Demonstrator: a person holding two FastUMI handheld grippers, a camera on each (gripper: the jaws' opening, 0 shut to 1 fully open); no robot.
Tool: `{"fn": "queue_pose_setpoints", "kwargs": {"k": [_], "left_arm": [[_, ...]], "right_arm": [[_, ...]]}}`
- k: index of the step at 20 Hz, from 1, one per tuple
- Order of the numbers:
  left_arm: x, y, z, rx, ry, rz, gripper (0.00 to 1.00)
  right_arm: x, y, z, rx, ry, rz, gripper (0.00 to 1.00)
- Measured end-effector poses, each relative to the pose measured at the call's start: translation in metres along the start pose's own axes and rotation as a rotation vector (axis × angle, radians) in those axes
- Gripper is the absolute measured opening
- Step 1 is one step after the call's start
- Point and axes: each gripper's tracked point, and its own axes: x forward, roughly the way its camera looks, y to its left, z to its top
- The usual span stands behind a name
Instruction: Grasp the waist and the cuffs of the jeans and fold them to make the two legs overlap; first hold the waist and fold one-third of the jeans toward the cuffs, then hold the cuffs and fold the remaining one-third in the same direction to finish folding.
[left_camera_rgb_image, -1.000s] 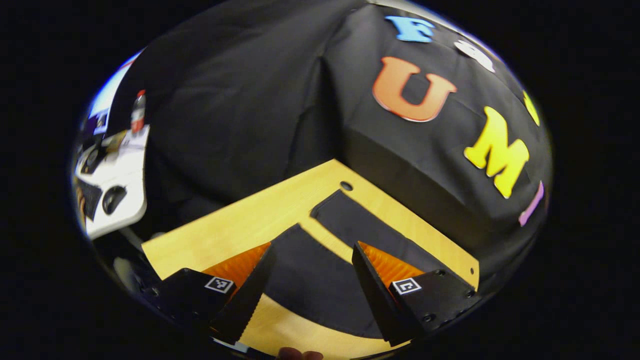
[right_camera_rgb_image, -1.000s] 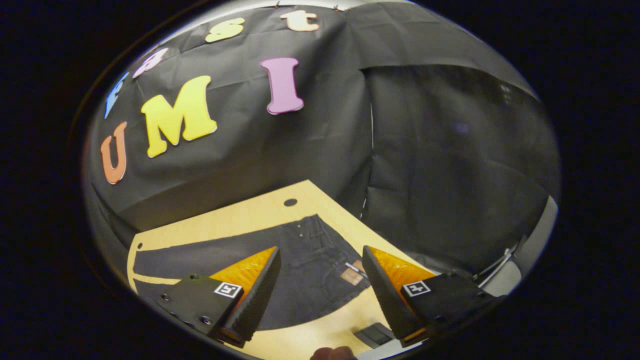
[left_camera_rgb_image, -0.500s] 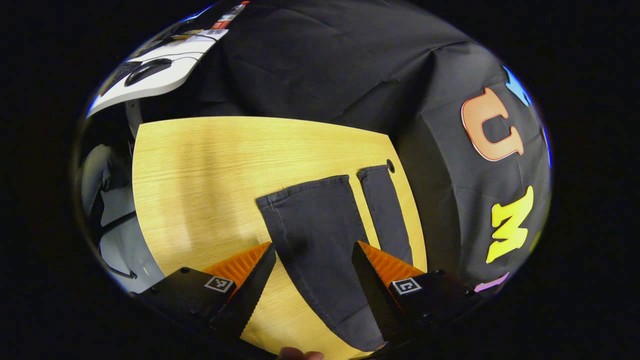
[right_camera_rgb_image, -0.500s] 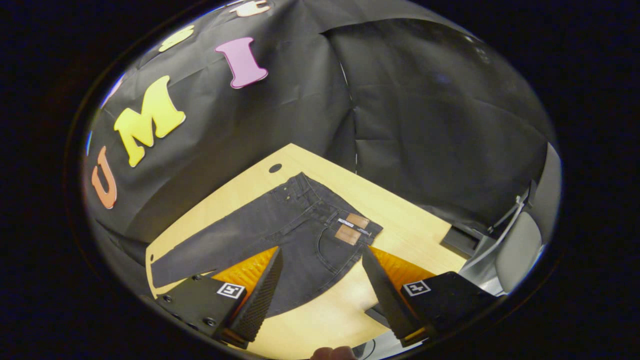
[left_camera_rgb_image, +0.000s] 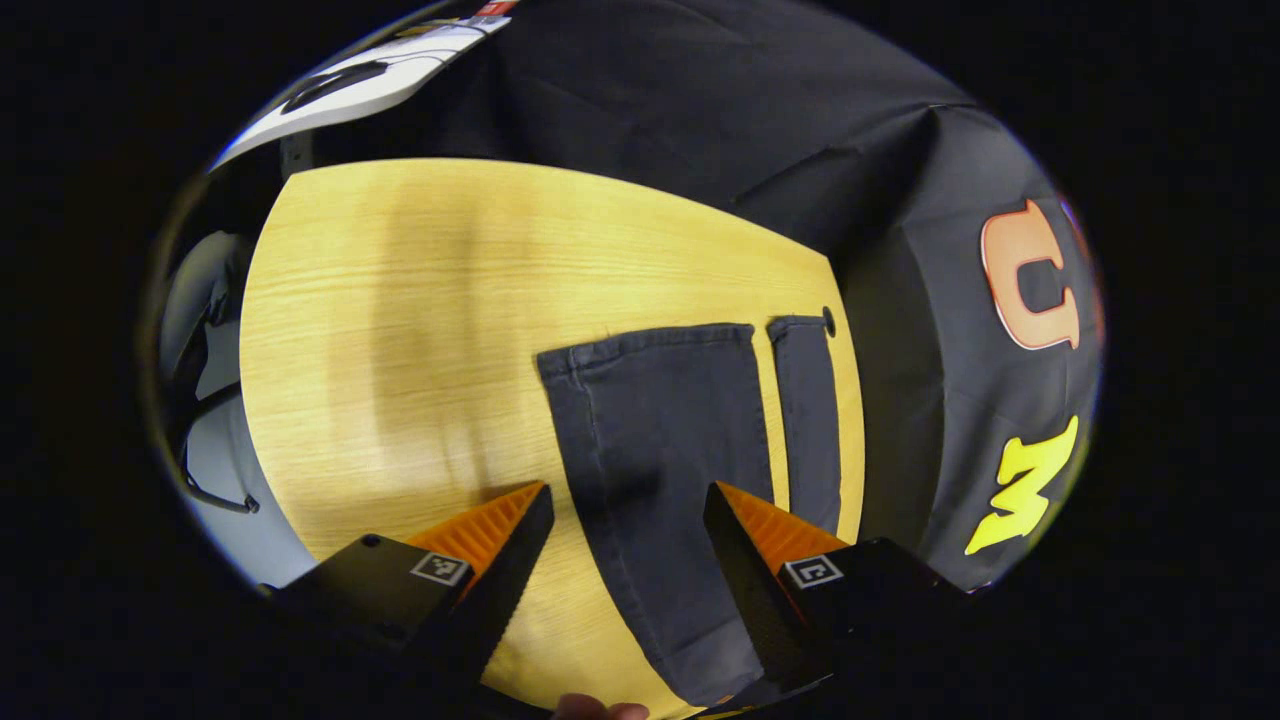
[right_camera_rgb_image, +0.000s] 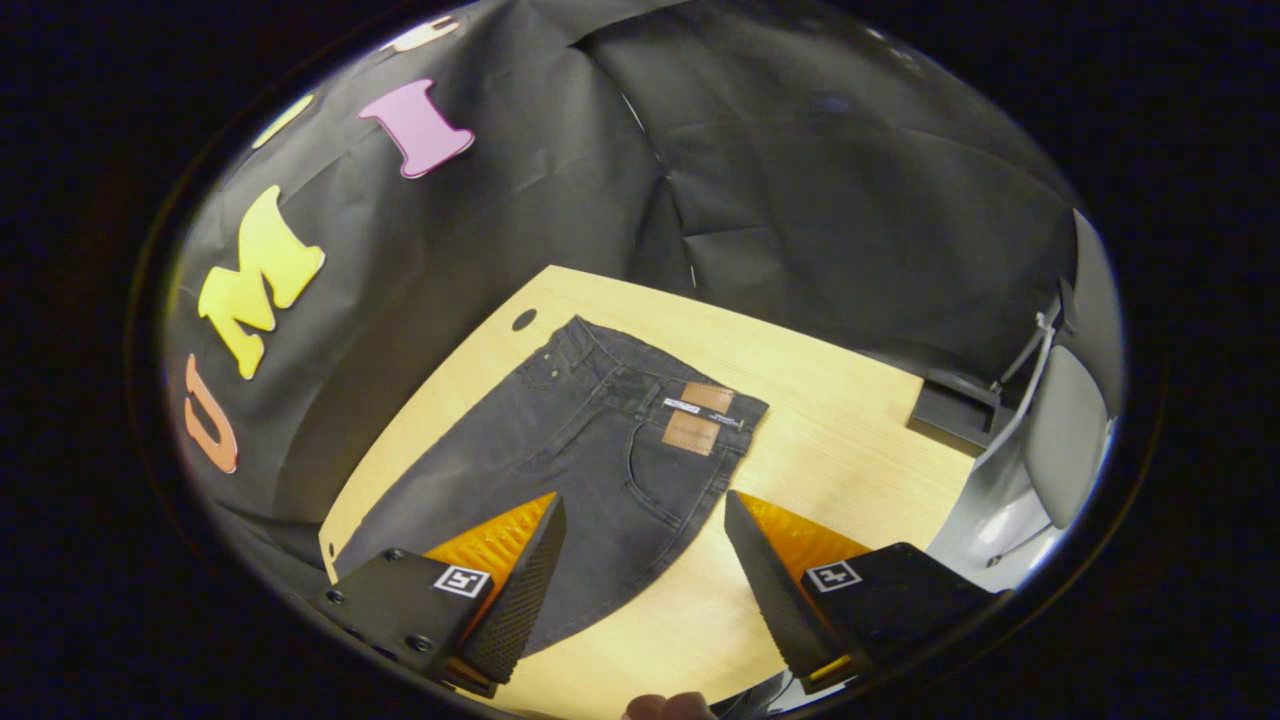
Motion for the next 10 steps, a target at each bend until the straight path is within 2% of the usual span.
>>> {"fn": "queue_pose_setpoints", "kwargs": {"k": [2,5,7,10], "left_arm": [[0.003,-0.006,0.002,-0.003,0.002,-0.009,0.96],[0.013,-0.019,0.004,-0.045,-0.005,-0.043,0.96],[0.018,-0.028,0.004,-0.069,-0.002,-0.079,0.96],[0.022,-0.031,0.002,-0.067,0.007,-0.076,0.92]], "right_arm": [[0.010,-0.006,-0.002,0.053,0.021,0.003,0.98],[0.027,-0.006,-0.006,0.185,0.078,0.051,0.98],[0.041,-0.019,-0.003,0.228,0.088,0.013,0.98],[0.058,-0.032,-0.002,0.232,0.088,-0.048,0.98]]}}
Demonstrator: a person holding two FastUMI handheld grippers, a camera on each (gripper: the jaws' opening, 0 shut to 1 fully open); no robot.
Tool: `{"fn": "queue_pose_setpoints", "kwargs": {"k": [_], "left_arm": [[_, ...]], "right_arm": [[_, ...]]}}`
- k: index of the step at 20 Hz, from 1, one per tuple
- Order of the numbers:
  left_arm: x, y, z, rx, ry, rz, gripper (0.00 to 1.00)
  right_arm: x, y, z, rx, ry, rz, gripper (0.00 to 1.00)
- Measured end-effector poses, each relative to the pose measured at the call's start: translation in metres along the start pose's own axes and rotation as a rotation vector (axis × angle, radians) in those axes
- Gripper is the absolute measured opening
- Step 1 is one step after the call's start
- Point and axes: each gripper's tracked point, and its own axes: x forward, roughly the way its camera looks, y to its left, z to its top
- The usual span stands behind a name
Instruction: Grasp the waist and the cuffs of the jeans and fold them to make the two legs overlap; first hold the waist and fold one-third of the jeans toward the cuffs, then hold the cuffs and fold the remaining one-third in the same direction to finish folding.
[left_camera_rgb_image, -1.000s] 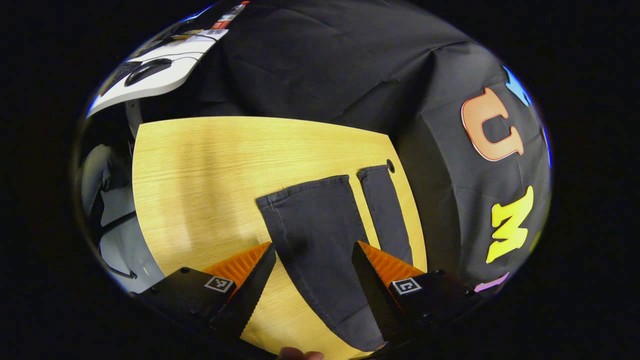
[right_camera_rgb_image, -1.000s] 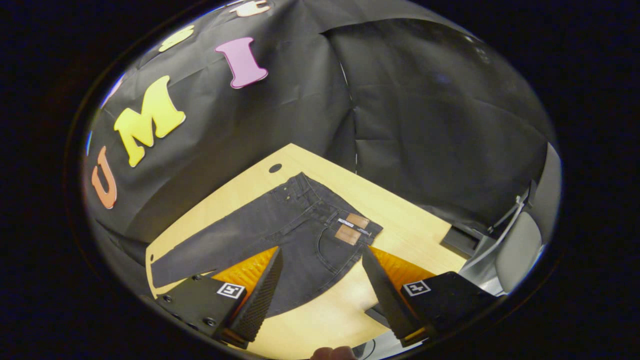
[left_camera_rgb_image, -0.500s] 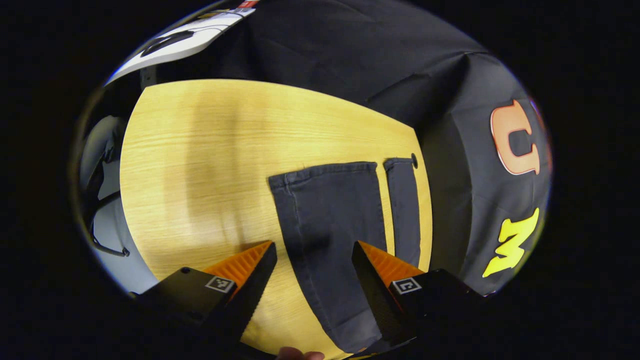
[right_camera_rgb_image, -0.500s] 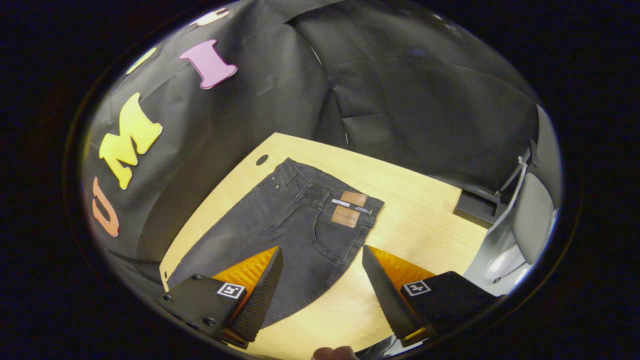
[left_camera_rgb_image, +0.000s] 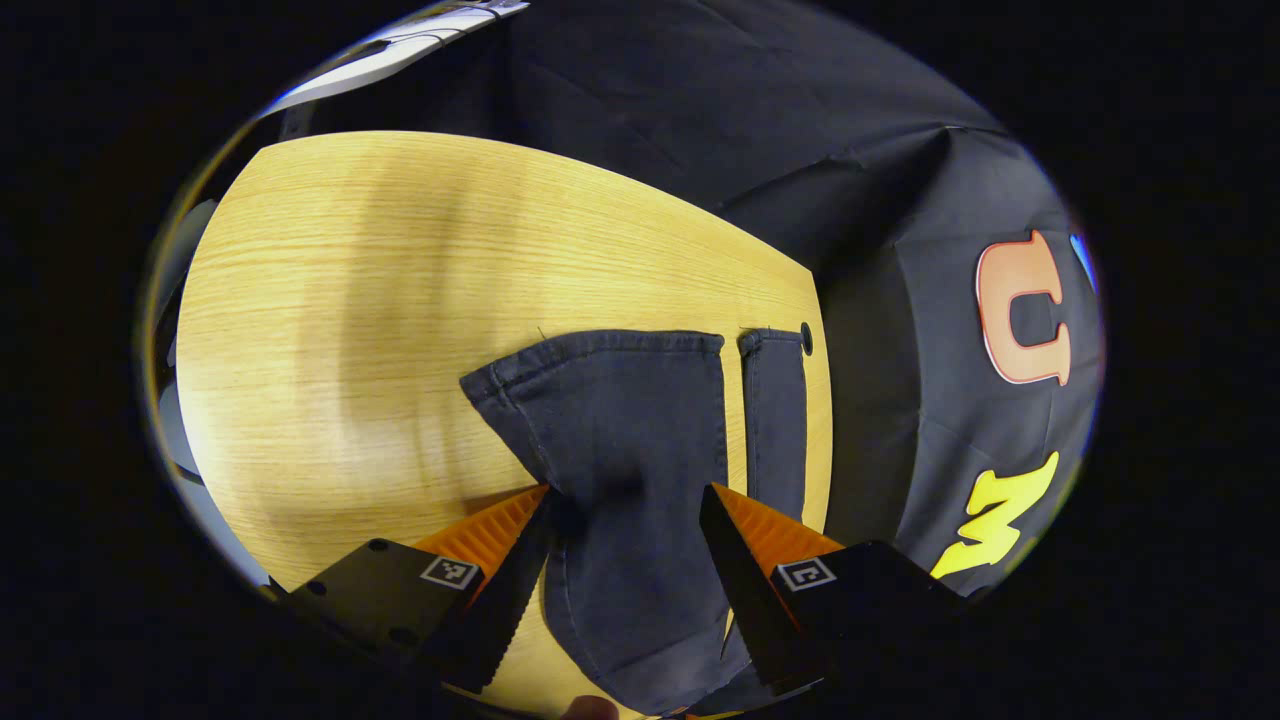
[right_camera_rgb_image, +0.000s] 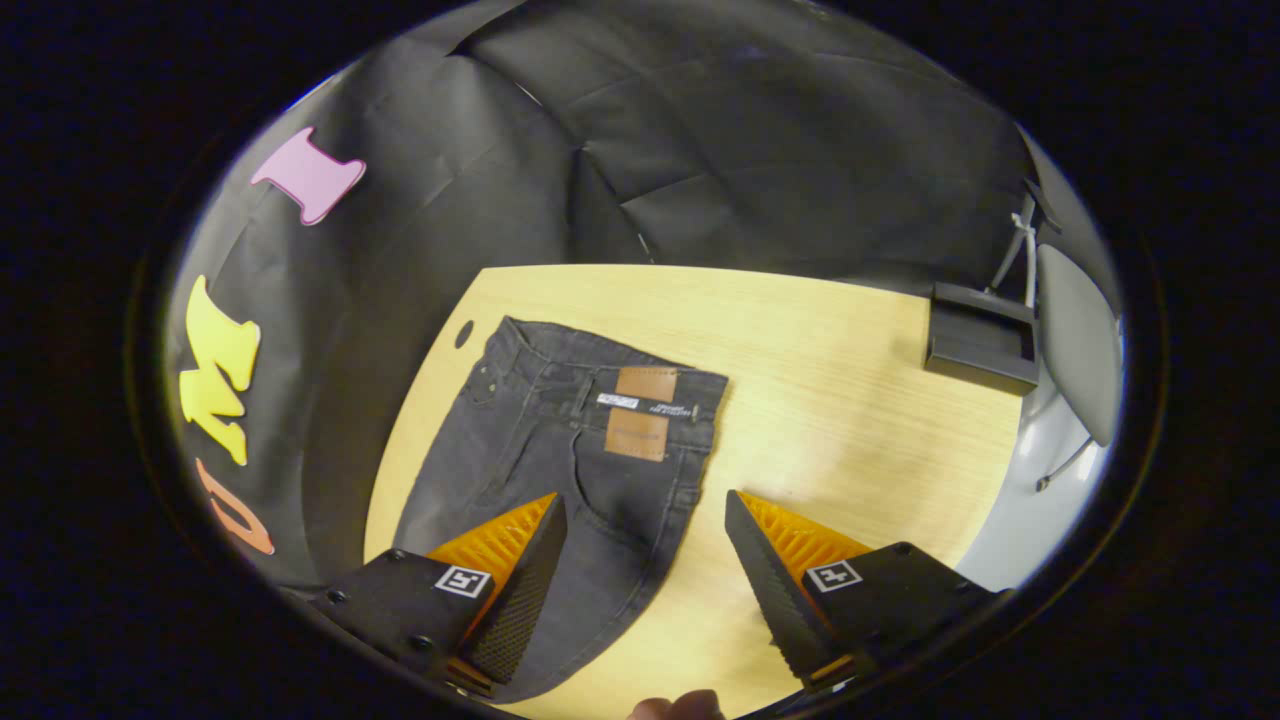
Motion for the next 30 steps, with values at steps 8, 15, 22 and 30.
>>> {"fn": "queue_pose_setpoints", "kwargs": {"k": [8,15,22,30], "left_arm": [[0.012,-0.004,0.001,-0.004,0.029,0.043,0.73],[0.021,-0.001,-0.002,-0.011,0.053,0.057,0.45],[0.019,0.003,-0.002,-0.007,0.114,0.044,0.06],[-0.005,-0.030,0.004,0.067,0.156,0.000,0.04]], "right_arm": [[0.025,0.015,0.000,-0.155,0.000,-0.092,0.99],[0.027,-0.005,0.007,-0.268,-0.037,-0.380,0.76],[0.030,0.004,0.007,-0.174,0.042,-0.328,0.02],[-0.008,0.035,0.026,-0.014,0.103,-0.061,0.02]]}}
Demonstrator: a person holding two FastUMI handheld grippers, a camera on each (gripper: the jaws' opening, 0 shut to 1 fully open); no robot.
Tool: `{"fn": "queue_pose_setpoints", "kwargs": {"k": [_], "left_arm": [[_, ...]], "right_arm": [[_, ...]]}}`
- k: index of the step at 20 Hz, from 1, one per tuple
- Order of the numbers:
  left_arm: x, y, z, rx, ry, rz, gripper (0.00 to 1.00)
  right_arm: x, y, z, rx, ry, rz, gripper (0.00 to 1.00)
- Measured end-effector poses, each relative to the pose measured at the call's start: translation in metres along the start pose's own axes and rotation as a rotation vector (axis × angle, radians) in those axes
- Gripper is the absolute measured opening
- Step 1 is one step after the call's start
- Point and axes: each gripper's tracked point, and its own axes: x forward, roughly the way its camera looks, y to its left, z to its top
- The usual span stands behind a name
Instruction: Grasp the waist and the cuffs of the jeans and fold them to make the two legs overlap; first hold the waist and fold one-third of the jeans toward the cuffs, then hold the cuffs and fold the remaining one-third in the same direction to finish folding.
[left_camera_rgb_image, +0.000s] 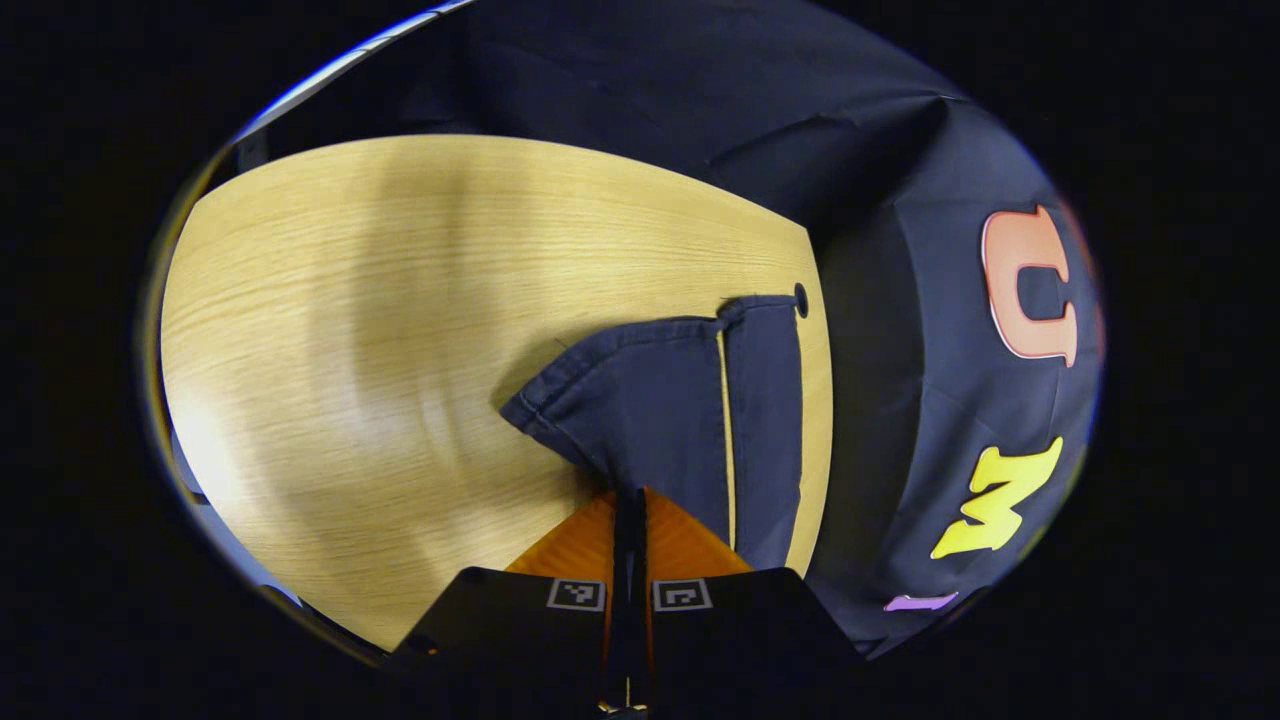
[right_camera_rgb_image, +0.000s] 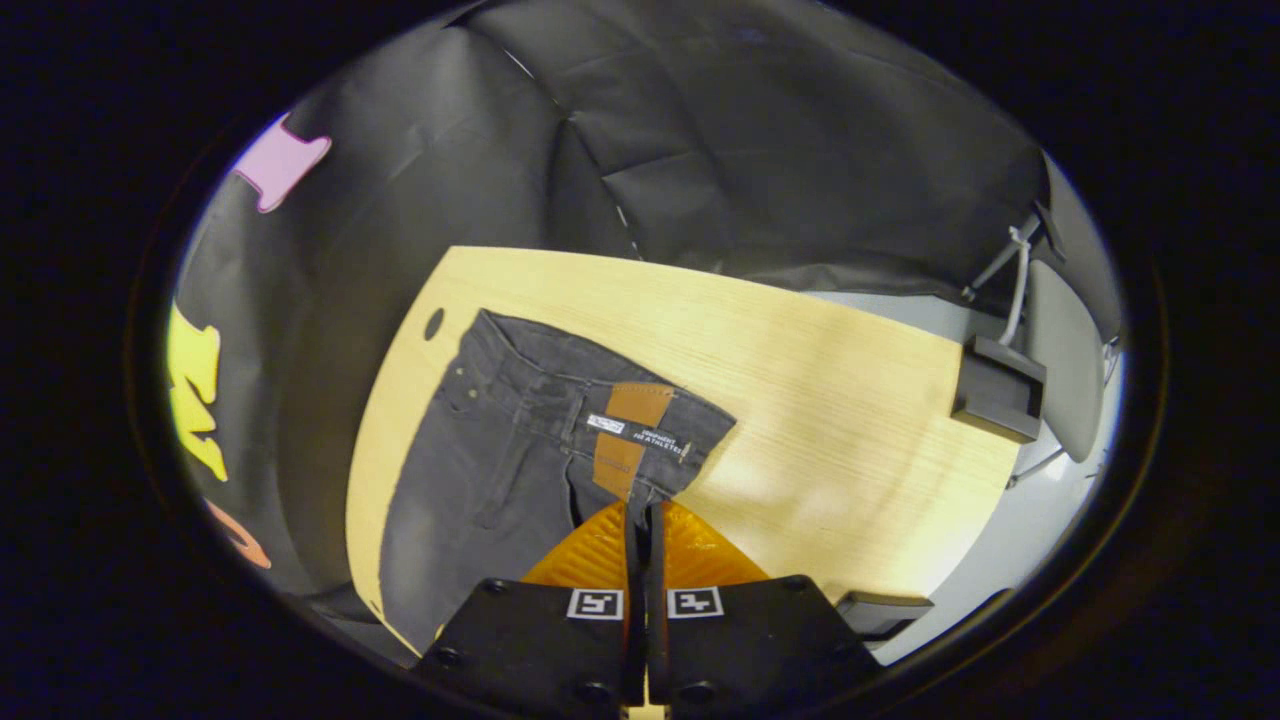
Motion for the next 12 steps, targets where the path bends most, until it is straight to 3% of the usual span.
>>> {"fn": "queue_pose_setpoints", "kwargs": {"k": [1,2,5,6,12], "left_arm": [[-0.004,-0.006,0.001,0.009,0.000,-0.010,0.04],[-0.008,-0.014,0.004,0.020,-0.001,-0.023,0.04],[-0.020,-0.040,0.010,0.074,0.007,-0.058,0.04],[-0.023,-0.052,0.013,0.103,0.011,-0.069,0.04],[-0.007,-0.121,0.041,0.243,0.040,-0.114,0.04]], "right_arm": [[-0.007,0.010,0.005,-0.012,-0.002,0.033,0.05],[-0.013,0.023,0.007,-0.038,0.005,0.071,0.00],[-0.031,0.057,0.023,-0.102,0.005,0.168,0.05],[-0.036,0.071,0.029,-0.121,0.000,0.194,0.01],[-0.033,0.153,0.064,-0.192,0.004,0.280,0.01]]}}
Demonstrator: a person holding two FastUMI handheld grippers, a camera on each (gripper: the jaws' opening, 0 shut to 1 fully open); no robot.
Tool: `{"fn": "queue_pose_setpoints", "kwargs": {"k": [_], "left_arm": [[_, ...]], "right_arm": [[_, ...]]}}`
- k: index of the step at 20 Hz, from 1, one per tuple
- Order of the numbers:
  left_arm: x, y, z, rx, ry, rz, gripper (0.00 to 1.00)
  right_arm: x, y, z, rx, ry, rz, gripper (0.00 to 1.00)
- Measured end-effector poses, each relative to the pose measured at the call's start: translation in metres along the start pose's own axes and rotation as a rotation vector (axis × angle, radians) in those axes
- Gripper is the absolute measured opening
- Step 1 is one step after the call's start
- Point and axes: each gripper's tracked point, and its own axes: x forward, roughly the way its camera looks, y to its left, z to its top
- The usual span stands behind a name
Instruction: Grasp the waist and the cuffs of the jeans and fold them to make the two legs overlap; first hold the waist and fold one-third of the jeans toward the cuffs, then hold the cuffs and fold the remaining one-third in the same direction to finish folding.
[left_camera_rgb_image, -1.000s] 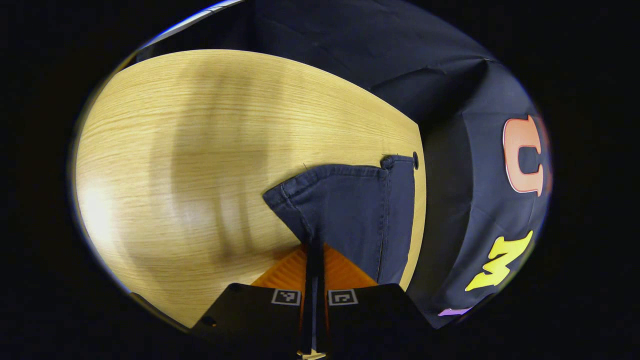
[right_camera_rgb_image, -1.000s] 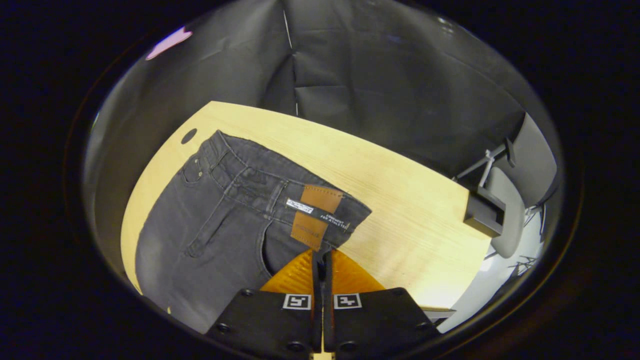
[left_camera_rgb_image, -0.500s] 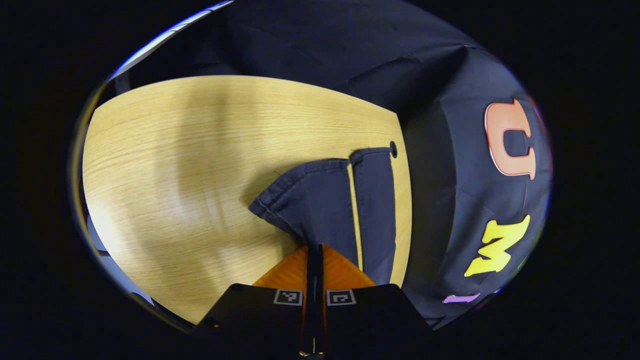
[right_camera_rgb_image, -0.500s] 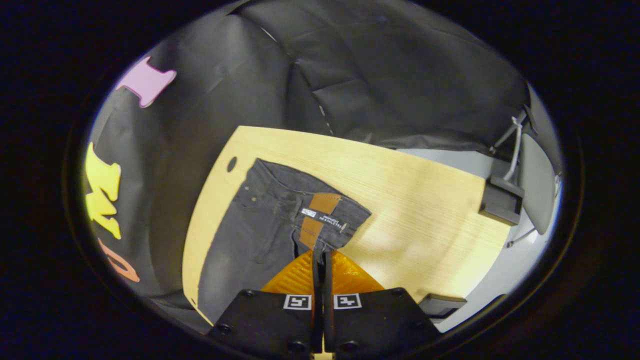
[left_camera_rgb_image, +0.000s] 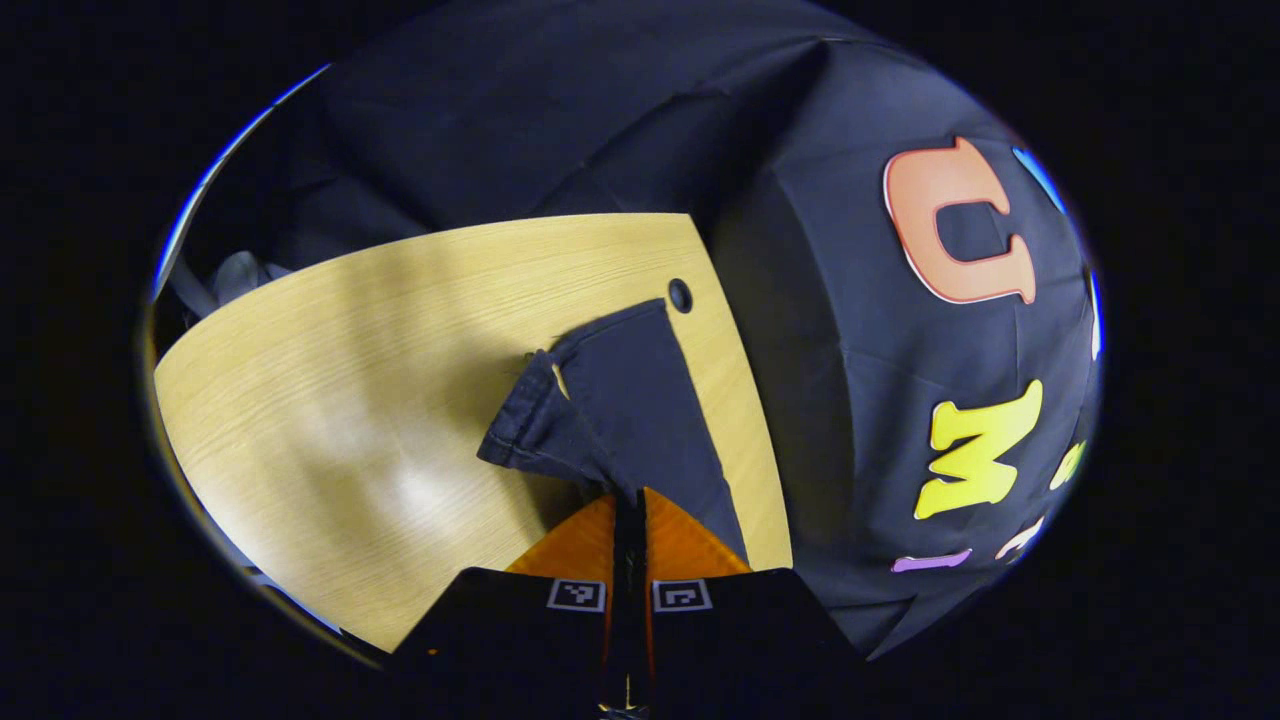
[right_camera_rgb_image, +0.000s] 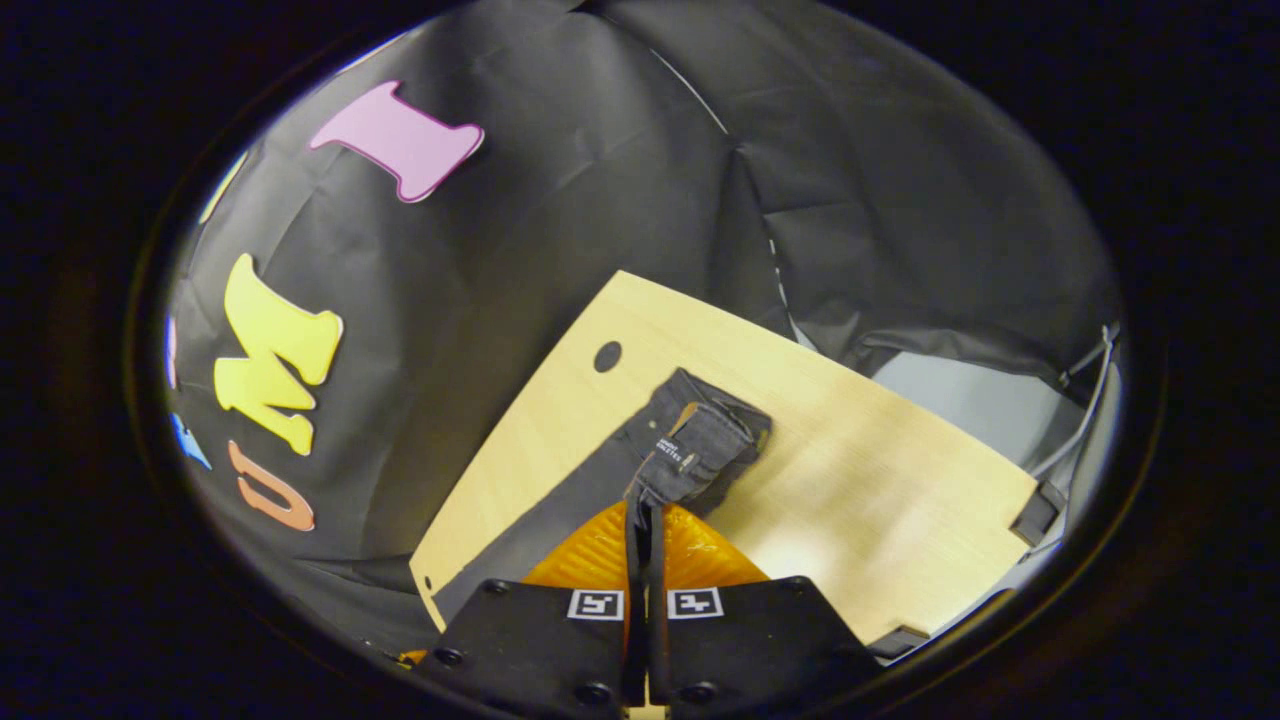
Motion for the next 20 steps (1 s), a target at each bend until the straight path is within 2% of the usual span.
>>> {"fn": "queue_pose_setpoints", "kwargs": {"k": [3,5,6,7,8,9,13,17,20], "left_arm": [[0.029,-0.024,0.016,0.040,0.018,-0.013,0.04],[0.051,-0.033,0.027,0.023,0.029,-0.017,0.04],[0.063,-0.038,0.033,0.003,0.034,-0.027,0.04],[0.075,-0.042,0.038,-0.010,0.036,-0.034,0.03],[0.089,-0.045,0.040,-0.007,0.040,-0.033,0.03],[0.104,-0.045,0.042,0.009,0.048,-0.032,0.04],[0.158,-0.046,0.050,0.074,0.062,-0.009,0.04],[0.195,-0.049,0.053,0.114,0.063,-0.018,0.04],[0.214,-0.045,0.054,0.103,0.065,-0.001,0.04]], "right_arm": [[0.036,0.025,0.019,-0.029,0.002,0.008,0.01],[0.060,0.036,0.029,-0.050,0.007,0.004,0.01],[0.073,0.041,0.033,-0.058,0.007,0.004,0.05],[0.085,0.045,0.037,-0.061,0.010,0.007,0.00],[0.098,0.046,0.040,-0.059,0.013,0.008,0.05],[0.112,0.047,0.042,-0.059,0.014,0.006,0.01],[0.164,0.041,0.041,-0.055,0.029,-0.019,0.01],[0.203,0.029,0.036,-0.034,0.047,-0.043,0.01],[0.223,0.021,0.030,-0.037,0.058,-0.071,0.01]]}}
